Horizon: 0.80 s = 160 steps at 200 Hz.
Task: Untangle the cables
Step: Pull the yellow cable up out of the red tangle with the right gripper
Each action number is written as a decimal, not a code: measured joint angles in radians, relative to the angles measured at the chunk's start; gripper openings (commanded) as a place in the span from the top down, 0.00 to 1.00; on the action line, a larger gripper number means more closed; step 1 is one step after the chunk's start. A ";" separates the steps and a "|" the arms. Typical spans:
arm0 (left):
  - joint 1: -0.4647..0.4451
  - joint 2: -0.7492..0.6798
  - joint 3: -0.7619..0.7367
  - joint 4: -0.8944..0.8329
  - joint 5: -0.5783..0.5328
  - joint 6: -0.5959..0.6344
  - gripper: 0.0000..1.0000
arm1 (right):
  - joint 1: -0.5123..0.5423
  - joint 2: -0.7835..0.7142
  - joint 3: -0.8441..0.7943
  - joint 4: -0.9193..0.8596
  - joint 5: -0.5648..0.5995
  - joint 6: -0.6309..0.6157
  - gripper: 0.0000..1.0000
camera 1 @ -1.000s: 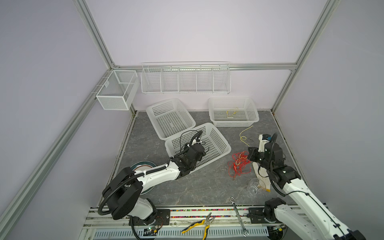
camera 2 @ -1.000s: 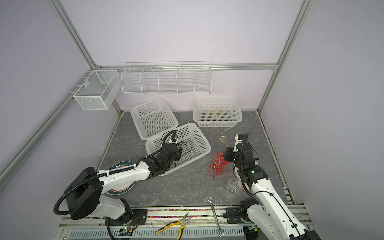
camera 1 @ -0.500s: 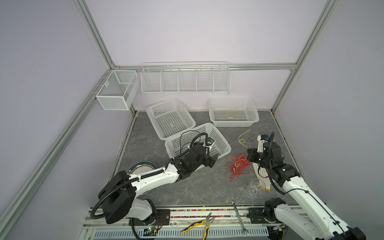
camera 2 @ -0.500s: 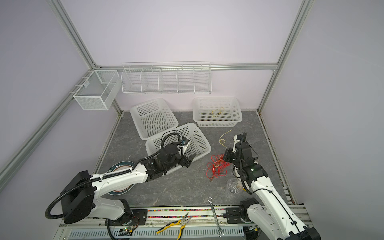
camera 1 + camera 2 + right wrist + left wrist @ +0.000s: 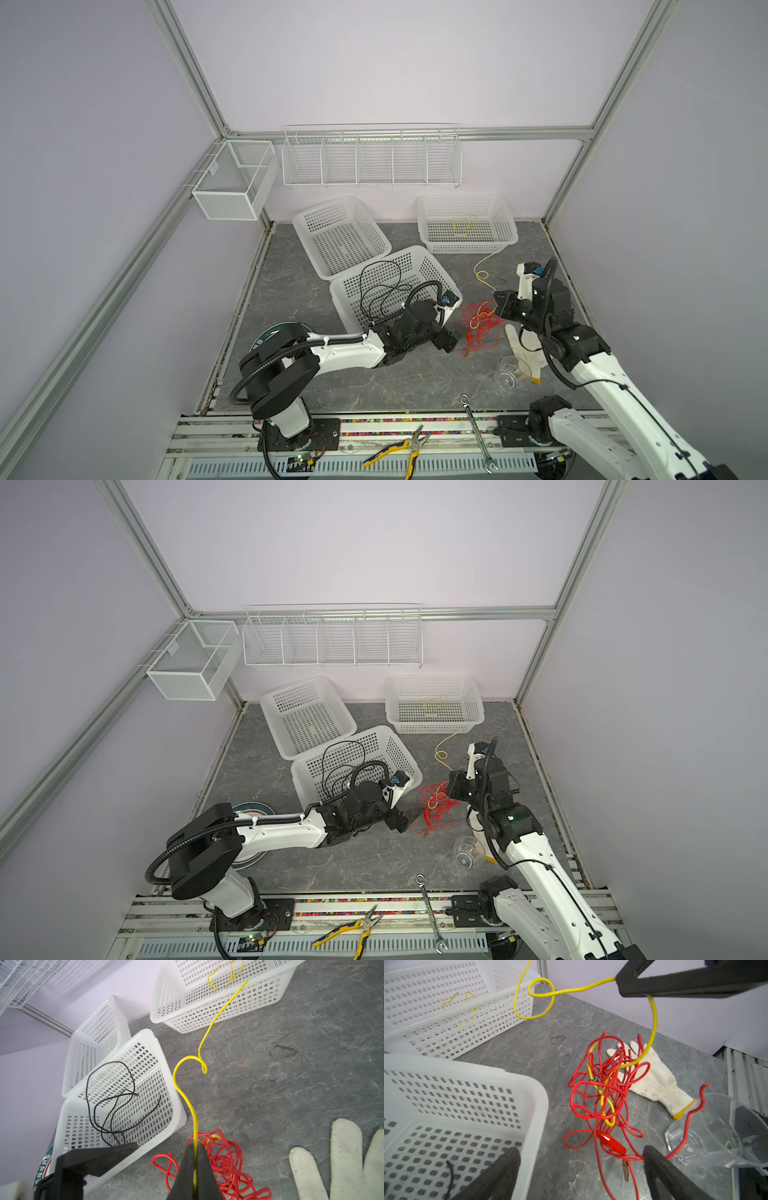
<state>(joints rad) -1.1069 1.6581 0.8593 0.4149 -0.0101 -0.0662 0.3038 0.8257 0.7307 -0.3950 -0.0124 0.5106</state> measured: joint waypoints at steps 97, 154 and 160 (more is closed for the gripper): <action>-0.006 0.070 0.058 0.172 0.032 -0.090 0.60 | 0.000 -0.105 0.000 -0.035 -0.109 -0.010 0.93; -0.036 0.132 0.093 0.138 0.045 -0.133 1.00 | 0.000 -0.116 0.000 -0.061 -0.072 -0.009 0.93; -0.041 0.132 0.093 0.129 0.040 -0.133 1.00 | 0.000 -0.118 0.000 -0.065 -0.059 -0.009 0.93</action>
<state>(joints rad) -1.1481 1.7897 0.9520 0.5438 0.0299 -0.1989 0.3038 0.7078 0.7303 -0.4603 -0.0711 0.5018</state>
